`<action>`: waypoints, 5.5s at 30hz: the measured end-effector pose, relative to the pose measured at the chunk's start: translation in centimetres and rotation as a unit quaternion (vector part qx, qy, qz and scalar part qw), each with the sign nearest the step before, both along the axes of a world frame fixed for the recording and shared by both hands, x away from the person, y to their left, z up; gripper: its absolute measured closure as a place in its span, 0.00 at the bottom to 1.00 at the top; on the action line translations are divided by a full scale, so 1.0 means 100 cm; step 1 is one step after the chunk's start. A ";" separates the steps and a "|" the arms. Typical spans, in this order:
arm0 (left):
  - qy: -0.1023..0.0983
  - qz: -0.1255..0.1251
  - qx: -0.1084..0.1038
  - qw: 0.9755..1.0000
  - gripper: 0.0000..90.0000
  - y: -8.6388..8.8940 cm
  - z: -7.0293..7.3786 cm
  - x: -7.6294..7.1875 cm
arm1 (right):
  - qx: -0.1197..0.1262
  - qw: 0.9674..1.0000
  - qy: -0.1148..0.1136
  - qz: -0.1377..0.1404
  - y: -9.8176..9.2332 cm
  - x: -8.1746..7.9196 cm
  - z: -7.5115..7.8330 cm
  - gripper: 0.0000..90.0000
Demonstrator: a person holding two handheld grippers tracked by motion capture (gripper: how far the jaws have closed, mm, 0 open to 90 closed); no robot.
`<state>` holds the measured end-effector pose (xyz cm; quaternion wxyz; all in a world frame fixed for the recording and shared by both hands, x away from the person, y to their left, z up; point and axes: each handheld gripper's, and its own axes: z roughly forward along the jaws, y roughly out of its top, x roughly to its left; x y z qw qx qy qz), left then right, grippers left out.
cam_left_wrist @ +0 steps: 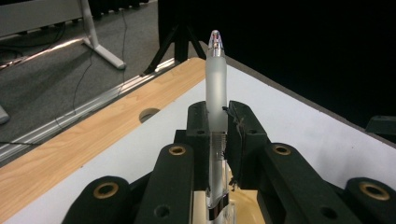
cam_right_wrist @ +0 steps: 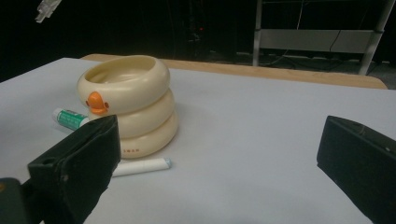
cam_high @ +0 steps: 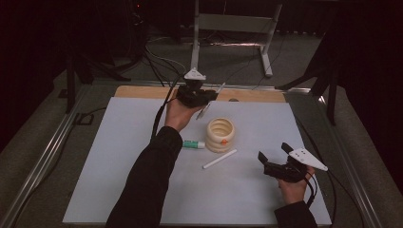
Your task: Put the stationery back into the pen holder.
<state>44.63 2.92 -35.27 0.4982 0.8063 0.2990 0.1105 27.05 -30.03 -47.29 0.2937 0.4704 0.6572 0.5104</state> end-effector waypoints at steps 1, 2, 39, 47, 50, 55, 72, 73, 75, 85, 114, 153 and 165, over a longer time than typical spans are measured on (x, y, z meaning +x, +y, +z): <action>-0.002 -0.002 -0.001 1.000 0.89 -0.003 0.000 0.000 | 0.000 1.000 0.000 0.000 0.000 0.000 0.000 0.00; -0.002 -0.003 -0.002 1.000 0.89 -0.005 0.000 -0.001 | 0.000 1.000 0.000 0.000 0.000 0.000 0.000 0.00; 0.035 -0.026 0.017 0.999 0.93 -0.040 -0.041 -0.005 | 0.003 1.000 -0.003 -0.002 -0.002 -0.001 0.001 0.00; 0.031 -0.010 0.010 0.999 0.66 -0.033 -0.042 -0.007 | 0.003 1.000 -0.003 -0.004 -0.003 -0.002 0.001 0.00; 0.025 0.006 0.007 1.000 0.47 -0.027 -0.040 -0.009 | 0.004 1.000 -0.003 -0.004 -0.003 -0.002 0.001 0.00; 0.019 0.016 0.009 1.000 0.32 -0.014 -0.037 -0.010 | 0.003 1.000 -0.002 -0.003 -0.003 -0.002 0.001 0.00; 0.005 0.029 0.042 0.999 0.09 0.019 -0.025 -0.018 | 0.003 1.000 -0.001 -0.004 -0.003 -0.002 0.001 0.00; 0.007 0.028 0.046 0.999 0.05 0.019 -0.025 -0.018 | 0.003 1.000 -0.001 -0.004 -0.003 -0.002 0.001 0.00; 0.009 0.027 0.054 0.998 0.00 0.019 -0.025 -0.019 | 0.004 1.000 -0.001 -0.004 -0.003 -0.002 0.001 0.00; 0.004 0.020 0.068 0.997 0.00 0.026 -0.024 -0.020 | 0.005 1.000 -0.001 -0.006 -0.004 -0.002 0.001 0.00; 0.042 0.001 0.135 0.990 0.00 0.035 -0.073 -0.017 | 0.005 1.000 0.000 -0.008 -0.005 -0.002 0.001 0.00; 0.082 -0.039 0.206 0.974 0.07 0.020 -0.113 -0.016 | 0.003 1.000 0.000 -0.007 -0.006 -0.002 0.000 0.00; 0.089 -0.044 0.221 0.970 0.08 0.021 -0.118 -0.015 | 0.003 1.000 0.002 -0.006 -0.005 -0.001 0.000 0.00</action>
